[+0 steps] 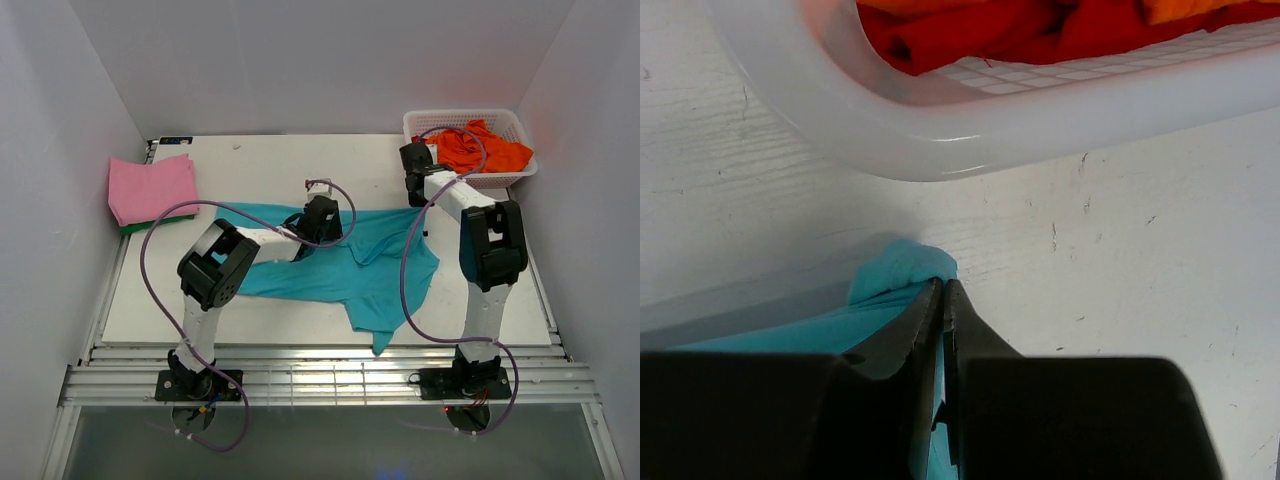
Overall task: Fold and stack the t-shirts
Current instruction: Fold the tshirt
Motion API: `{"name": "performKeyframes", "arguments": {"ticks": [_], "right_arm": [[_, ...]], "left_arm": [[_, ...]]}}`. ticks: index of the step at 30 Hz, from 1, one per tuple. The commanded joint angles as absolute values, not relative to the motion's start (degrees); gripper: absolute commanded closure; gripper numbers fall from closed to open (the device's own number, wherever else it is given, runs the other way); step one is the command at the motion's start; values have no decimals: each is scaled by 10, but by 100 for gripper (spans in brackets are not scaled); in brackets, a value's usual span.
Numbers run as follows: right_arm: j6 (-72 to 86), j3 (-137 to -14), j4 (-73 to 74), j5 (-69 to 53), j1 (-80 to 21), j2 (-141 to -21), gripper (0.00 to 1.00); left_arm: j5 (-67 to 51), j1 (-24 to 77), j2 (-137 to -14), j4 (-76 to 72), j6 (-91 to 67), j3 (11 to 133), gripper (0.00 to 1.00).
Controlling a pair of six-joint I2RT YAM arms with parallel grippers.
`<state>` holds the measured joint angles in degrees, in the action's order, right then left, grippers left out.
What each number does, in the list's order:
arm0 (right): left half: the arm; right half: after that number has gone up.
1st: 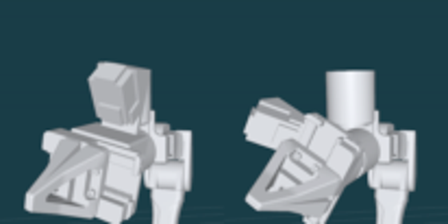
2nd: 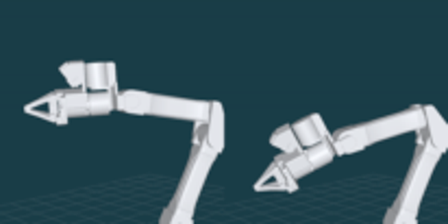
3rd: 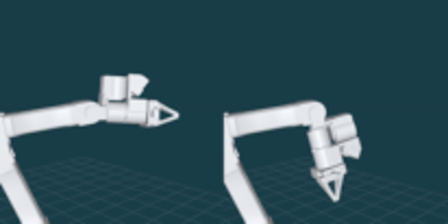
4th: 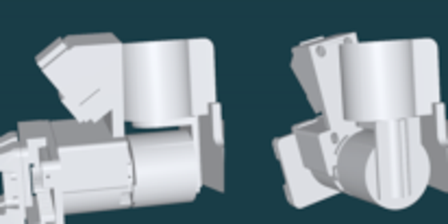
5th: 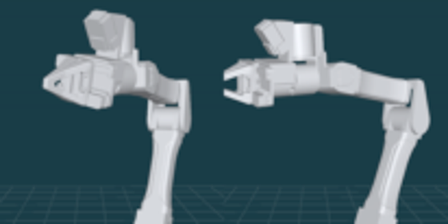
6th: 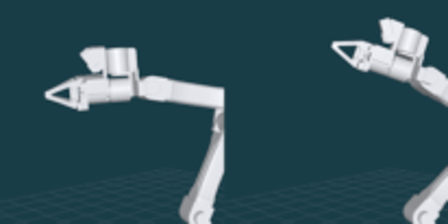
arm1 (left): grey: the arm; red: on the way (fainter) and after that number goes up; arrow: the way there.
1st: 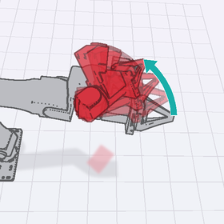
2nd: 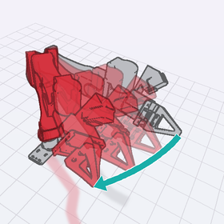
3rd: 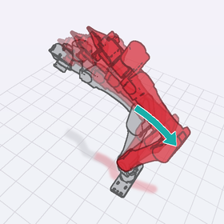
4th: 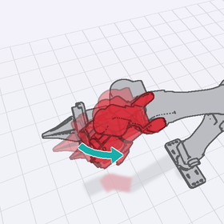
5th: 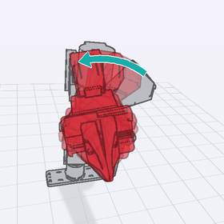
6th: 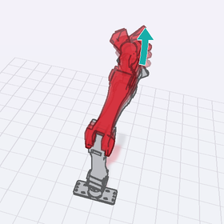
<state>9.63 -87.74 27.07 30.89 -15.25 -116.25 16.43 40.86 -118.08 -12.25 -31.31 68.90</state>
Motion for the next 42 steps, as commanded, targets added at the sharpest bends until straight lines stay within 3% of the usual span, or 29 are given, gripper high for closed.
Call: {"name": "performKeyframes", "arguments": {"ticks": [1,23,34,42], "right_arm": [[116,-886,269,335,-136,-1124,92],[164,-835,237,332,-127,-1033,92],[147,-813,218,368,-121,-975,88],[137,-805,211,322,-117,-980,87]], "left_arm": [[177,376,-1154,-83,-313,664,50],[157,304,-1139,-90,-304,624,50],[157,282,-1126,-76,-301,623,50],[151,273,-1113,-74,-299,625,50]]}}
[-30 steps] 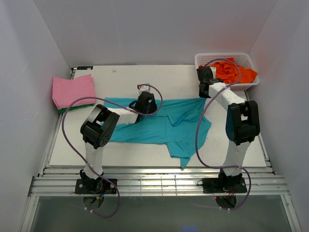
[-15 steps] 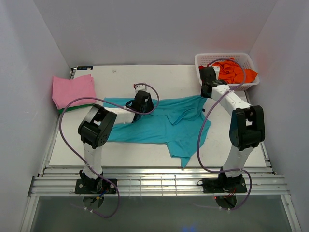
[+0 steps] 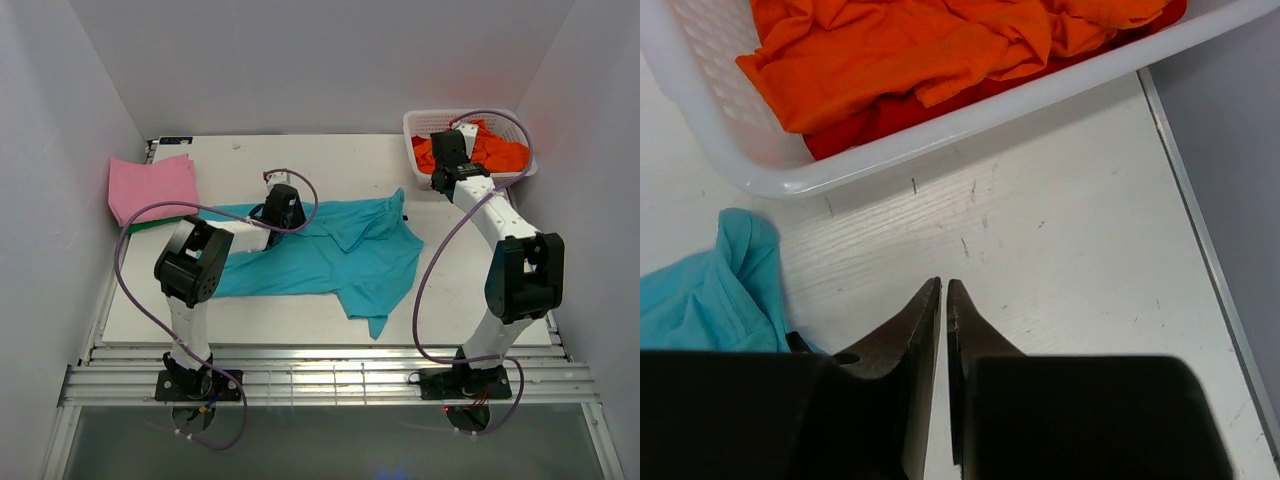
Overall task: Fold and stack the t-shirts
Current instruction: Fold the tshirt
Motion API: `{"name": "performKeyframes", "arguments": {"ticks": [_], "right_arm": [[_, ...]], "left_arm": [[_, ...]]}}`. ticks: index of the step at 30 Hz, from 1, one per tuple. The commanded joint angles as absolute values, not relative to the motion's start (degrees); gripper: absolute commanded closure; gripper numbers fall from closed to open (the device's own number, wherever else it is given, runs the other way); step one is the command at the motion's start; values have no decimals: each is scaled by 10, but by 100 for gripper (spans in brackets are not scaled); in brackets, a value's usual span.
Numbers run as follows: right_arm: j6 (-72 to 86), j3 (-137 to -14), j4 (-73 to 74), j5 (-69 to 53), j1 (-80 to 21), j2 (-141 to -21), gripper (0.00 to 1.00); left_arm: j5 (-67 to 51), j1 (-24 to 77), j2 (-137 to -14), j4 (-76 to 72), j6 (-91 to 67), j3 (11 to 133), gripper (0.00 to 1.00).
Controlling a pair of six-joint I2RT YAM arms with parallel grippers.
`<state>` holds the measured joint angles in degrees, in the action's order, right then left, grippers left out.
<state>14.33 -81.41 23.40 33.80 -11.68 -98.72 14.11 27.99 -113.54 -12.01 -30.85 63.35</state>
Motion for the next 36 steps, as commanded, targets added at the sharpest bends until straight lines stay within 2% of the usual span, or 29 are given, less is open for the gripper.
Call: {"name": "performKeyframes", "arguments": {"ticks": [1,9,13,17,27,36], "right_arm": [[138,-802,207,309,-117,-980,88],[128,-734,89,110,-118,-965,79],[118,-753,65,-43,-117,-994,78],[115,-782,46,-111,-117,-1039,78],[119,-851,55,-154,-117,-1134,78],[105,-855,122,-55,-117,-1164,78]], "left_arm": [[149,273,-1111,-73,-299,627,50],[129,272,-1102,-65,-295,664,50],[128,273,-1102,-60,-294,677,50],[122,273,-1100,-62,-298,669,50],[116,273,-1091,-71,-304,643,50],[122,273,-1082,-71,-299,637,50]]}}
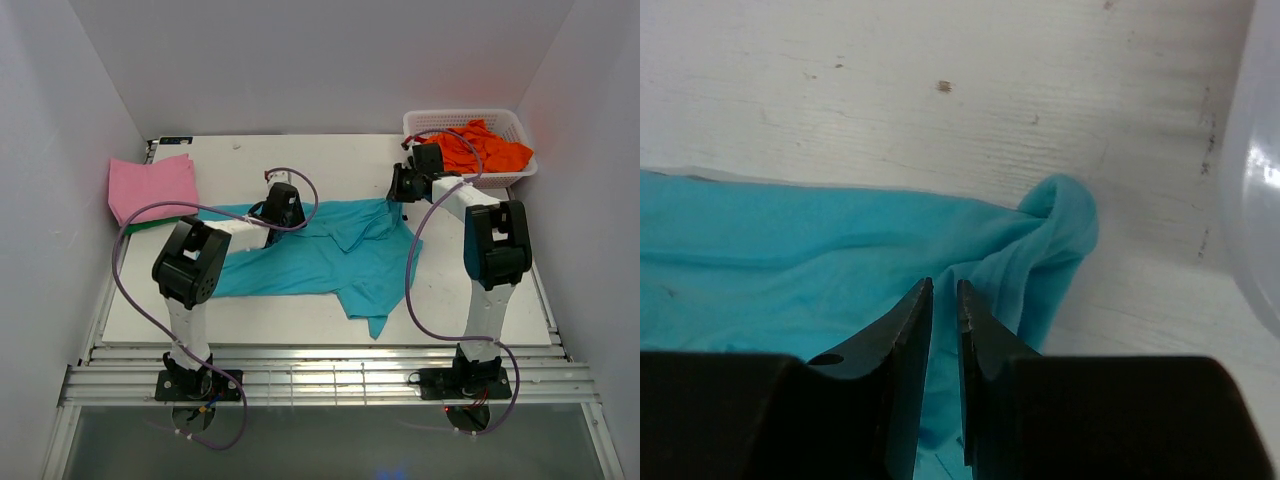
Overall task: Fold and stack the t-shirts
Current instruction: Fold the tshirt
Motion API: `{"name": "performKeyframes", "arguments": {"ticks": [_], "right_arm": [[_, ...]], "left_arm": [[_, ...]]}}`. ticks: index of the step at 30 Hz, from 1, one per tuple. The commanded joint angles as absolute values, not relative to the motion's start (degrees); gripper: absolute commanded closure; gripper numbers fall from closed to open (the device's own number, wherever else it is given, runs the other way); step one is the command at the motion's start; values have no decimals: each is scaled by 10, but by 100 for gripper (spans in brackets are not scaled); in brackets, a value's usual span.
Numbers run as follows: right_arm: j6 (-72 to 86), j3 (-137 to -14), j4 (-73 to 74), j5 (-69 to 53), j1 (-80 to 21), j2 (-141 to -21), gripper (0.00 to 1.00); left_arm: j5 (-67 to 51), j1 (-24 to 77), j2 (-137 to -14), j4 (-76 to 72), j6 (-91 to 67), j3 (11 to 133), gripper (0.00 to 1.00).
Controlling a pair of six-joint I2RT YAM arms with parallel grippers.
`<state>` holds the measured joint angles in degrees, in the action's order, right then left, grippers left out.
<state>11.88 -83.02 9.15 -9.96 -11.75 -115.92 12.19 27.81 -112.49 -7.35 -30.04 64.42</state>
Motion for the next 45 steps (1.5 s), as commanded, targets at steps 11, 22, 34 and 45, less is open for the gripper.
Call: {"name": "performKeyframes", "arguments": {"ticks": [11,22,34,45], "right_arm": [[76,-867,155,70,-117,-1164,79],[74,-772,129,-44,-117,-1046,76],[67,-667,91,-174,-126,-990,68],[68,-695,78,-170,-127,-1041,68]], "left_arm": [[134,273,-1073,-68,-293,632,50],[136,273,-1061,-69,-286,635,49],[113,301,-1021,-76,-278,656,36],[93,425,-959,-81,-293,633,34]]}}
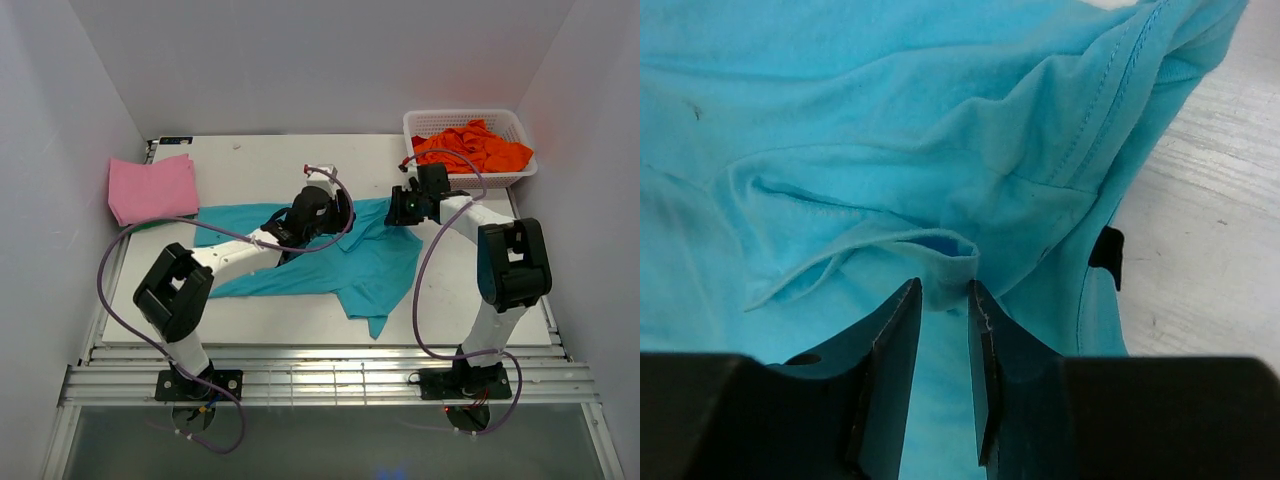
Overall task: Fold and stack the t-shirts
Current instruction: Fold the tshirt
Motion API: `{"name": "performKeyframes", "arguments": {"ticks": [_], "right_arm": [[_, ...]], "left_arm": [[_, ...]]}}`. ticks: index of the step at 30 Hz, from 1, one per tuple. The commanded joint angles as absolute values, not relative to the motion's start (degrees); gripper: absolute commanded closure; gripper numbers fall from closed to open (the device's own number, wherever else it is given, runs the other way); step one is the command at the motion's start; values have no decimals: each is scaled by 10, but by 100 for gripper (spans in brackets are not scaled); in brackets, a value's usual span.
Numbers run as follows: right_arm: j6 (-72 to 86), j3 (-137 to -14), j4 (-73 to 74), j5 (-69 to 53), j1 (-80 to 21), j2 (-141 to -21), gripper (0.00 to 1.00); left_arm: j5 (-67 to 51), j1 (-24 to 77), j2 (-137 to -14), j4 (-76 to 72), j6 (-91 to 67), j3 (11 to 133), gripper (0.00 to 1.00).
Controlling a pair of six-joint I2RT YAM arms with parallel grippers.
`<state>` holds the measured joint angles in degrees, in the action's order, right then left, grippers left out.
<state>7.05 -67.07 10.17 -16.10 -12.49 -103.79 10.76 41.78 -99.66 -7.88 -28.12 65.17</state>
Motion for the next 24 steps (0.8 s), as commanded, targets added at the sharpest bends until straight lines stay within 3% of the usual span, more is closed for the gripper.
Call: {"name": "performKeyframes", "arguments": {"ticks": [1,10,20,24], "right_arm": [[68,-700,79,-169,-127,-1043,68],[64,-717,76,-181,-127,-1058,70],[63,-677,58,-221,-129,-1043,92],[62,-643,62,-220,-142,-985,92]], "left_arm": [[94,428,-956,-83,-296,628,34],[72,443,-987,-92,-312,609,34],[85,450,-977,-98,-320,577,34],[85,450,-962,-98,-325,558,34]]}}
